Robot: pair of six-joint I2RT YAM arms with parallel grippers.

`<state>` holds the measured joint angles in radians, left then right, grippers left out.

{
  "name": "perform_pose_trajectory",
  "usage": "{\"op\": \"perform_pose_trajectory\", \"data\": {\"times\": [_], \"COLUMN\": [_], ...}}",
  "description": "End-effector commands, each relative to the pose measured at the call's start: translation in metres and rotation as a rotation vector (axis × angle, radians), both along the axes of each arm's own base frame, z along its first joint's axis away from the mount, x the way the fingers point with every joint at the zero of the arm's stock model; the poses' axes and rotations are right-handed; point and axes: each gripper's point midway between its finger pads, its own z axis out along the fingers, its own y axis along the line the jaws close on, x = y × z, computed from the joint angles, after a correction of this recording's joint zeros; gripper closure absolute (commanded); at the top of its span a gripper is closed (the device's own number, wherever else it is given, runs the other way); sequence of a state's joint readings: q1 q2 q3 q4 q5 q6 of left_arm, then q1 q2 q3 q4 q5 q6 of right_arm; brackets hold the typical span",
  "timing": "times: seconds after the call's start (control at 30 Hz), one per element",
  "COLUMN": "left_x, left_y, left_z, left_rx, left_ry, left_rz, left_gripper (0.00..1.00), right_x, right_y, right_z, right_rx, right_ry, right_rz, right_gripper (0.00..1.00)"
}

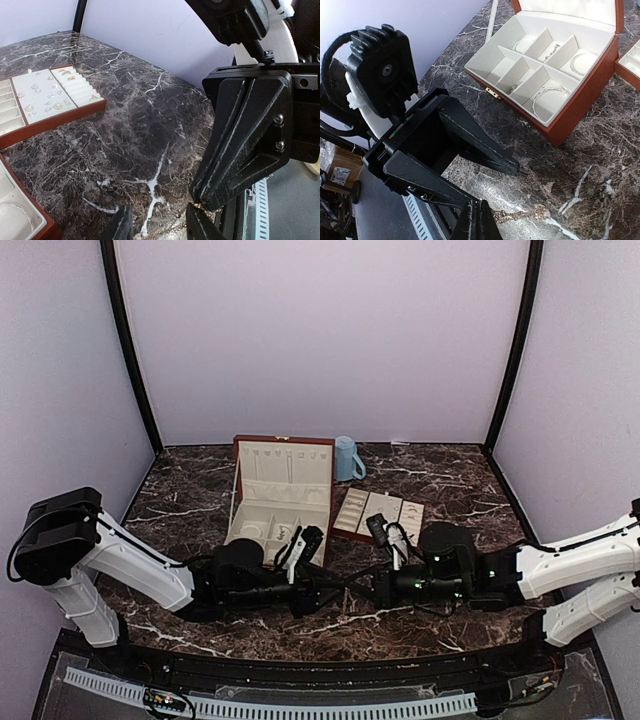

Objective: Organize the mixed jewelry
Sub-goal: Pass from the right arm to the left

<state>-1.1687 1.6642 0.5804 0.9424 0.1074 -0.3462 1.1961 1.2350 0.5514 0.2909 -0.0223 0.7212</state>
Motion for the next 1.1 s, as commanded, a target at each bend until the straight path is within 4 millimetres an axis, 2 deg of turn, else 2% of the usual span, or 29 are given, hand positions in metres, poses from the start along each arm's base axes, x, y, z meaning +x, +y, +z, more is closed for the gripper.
{"op": "perform_pose_trajectory", "data": {"times": [0.0, 0.37, 0.57, 0.8, 1.07], "left_x": [-0.004, -0.011, -0.007, 0.007, 0.007], "left_y": [-0.001, -0.005, -0.005, -0.002, -0.005], "left_z": [0.012, 0.009, 0.008, 0.006, 0.008], "left_rx": [-0.039, -0.038, -0.038, -0.019, -0.033], "left_ry": [-0.023, -0.017, -0.016, -0.020, -0.024], "left_rz": [-0.031, -0.056, -0.029, 0.054, 0.044], "left_gripper": [0.61, 0.61, 0.61, 0.71, 0.75], "right_x": [0.005, 0.010, 0.008, 0.002, 0.001], "right_y": [-0.004, -0.006, -0.005, -0.002, 0.000], "right_z": [0.008, 0.008, 0.007, 0.009, 0.009], "right_rx": [0.036, 0.036, 0.035, 0.046, 0.050], "right_ry": [-0.004, -0.006, 0.000, 0.009, 0.012], "right_rz": [-0.031, -0.061, -0.045, -0.013, -0.003], "right_gripper": [1.00, 1.00, 1.00, 1.00, 1.00]}}
